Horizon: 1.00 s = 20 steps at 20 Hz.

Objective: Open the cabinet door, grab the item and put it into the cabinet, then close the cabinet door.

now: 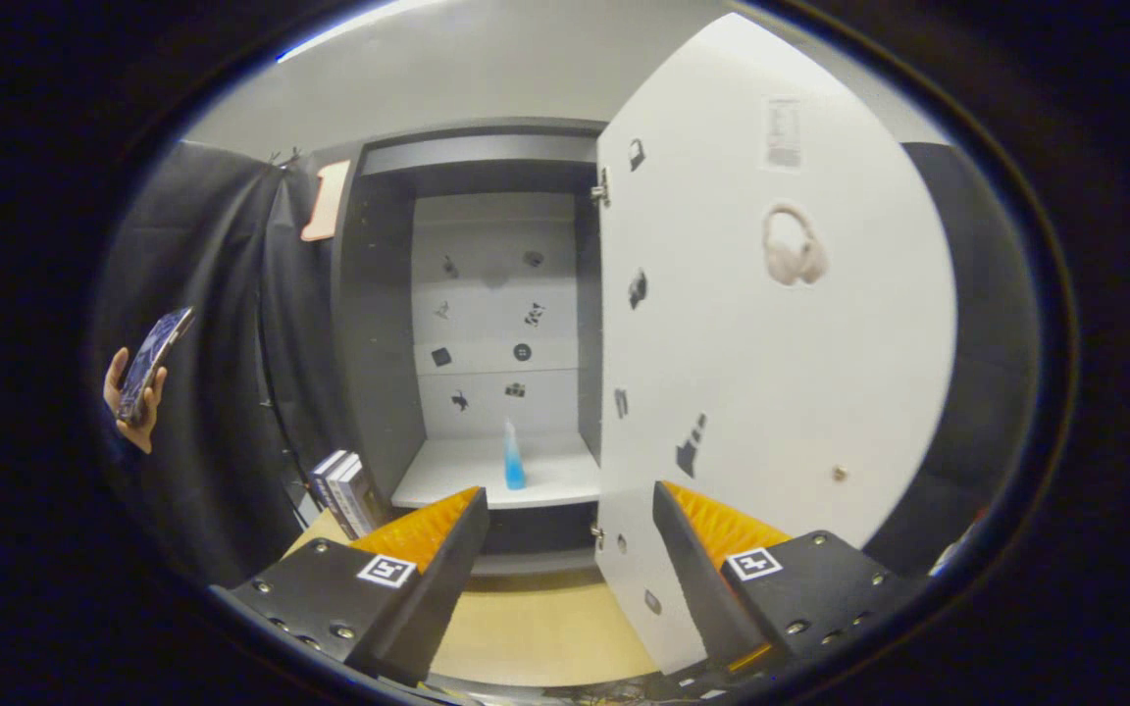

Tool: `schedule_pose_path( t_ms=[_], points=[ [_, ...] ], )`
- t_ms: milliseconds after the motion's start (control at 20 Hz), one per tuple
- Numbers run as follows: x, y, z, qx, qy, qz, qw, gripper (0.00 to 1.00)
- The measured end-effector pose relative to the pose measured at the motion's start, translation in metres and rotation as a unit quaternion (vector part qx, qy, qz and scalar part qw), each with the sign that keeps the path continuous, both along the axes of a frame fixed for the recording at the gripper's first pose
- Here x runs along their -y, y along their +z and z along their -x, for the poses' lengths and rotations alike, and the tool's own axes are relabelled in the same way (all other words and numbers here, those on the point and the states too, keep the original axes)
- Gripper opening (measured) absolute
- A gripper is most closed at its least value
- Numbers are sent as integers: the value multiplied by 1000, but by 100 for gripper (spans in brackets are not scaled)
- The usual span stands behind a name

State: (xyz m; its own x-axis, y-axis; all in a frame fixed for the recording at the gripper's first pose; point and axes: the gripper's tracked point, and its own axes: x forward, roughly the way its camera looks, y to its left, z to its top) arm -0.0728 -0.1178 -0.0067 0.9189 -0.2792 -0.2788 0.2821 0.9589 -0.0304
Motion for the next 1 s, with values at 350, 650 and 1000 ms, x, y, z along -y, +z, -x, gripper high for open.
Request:
schedule_pose_path(
  t_ms=[350, 650, 1000],
  points=[
    [80, 11, 90, 5, -131, 6, 991, 99],
    [163, 14, 119, 4, -218, 27, 976, 100],
    [197, 32, 80, 33, -208, 23, 977, 100]
  ],
)
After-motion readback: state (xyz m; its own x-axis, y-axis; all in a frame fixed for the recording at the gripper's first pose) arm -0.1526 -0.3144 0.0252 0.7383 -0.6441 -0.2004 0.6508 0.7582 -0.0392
